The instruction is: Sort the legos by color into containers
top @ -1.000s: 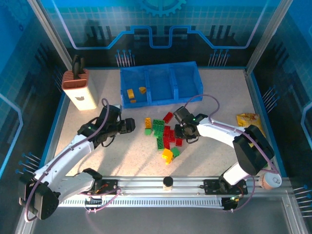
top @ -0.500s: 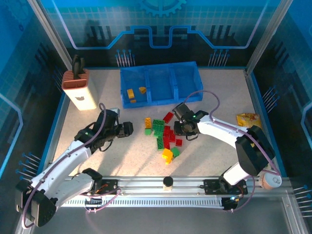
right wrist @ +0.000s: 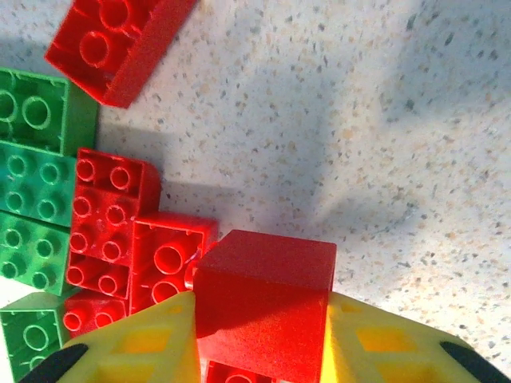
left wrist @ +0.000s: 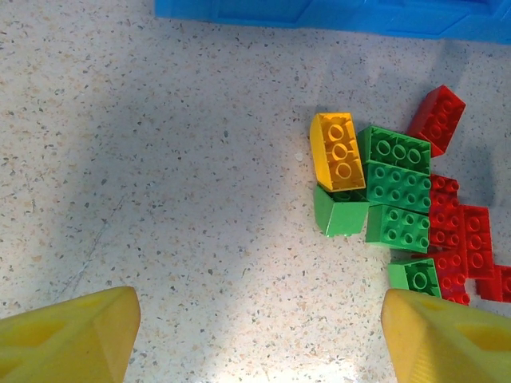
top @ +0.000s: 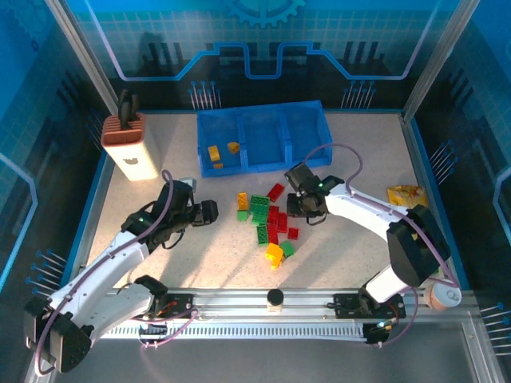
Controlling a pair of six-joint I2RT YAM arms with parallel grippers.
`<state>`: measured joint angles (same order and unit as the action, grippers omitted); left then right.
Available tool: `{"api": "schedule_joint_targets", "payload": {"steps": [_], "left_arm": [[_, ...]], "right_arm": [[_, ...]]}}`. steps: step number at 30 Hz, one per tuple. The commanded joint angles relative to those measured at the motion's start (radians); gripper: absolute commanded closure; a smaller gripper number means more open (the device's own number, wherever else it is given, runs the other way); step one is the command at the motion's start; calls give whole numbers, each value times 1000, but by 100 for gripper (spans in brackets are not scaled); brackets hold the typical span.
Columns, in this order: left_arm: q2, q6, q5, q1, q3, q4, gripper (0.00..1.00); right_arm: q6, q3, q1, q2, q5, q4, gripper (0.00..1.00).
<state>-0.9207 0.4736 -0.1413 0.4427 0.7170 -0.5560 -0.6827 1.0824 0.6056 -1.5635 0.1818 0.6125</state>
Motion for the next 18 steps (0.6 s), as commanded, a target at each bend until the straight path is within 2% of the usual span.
{"api": "schedule_joint_targets", "payload": {"steps": [1, 11, 18], "left_arm": [[24, 17, 17, 12, -10, -12, 20], [80, 29, -2, 50, -18, -63, 20], [132, 71, -11, 99, -34, -87, 21]], "right_arm": [[66, 150, -31, -39, -13, 29, 63], [147, 594, -81, -333, -158, 33, 61], [174, 941, -98, -598, -163, 97, 62]]}}
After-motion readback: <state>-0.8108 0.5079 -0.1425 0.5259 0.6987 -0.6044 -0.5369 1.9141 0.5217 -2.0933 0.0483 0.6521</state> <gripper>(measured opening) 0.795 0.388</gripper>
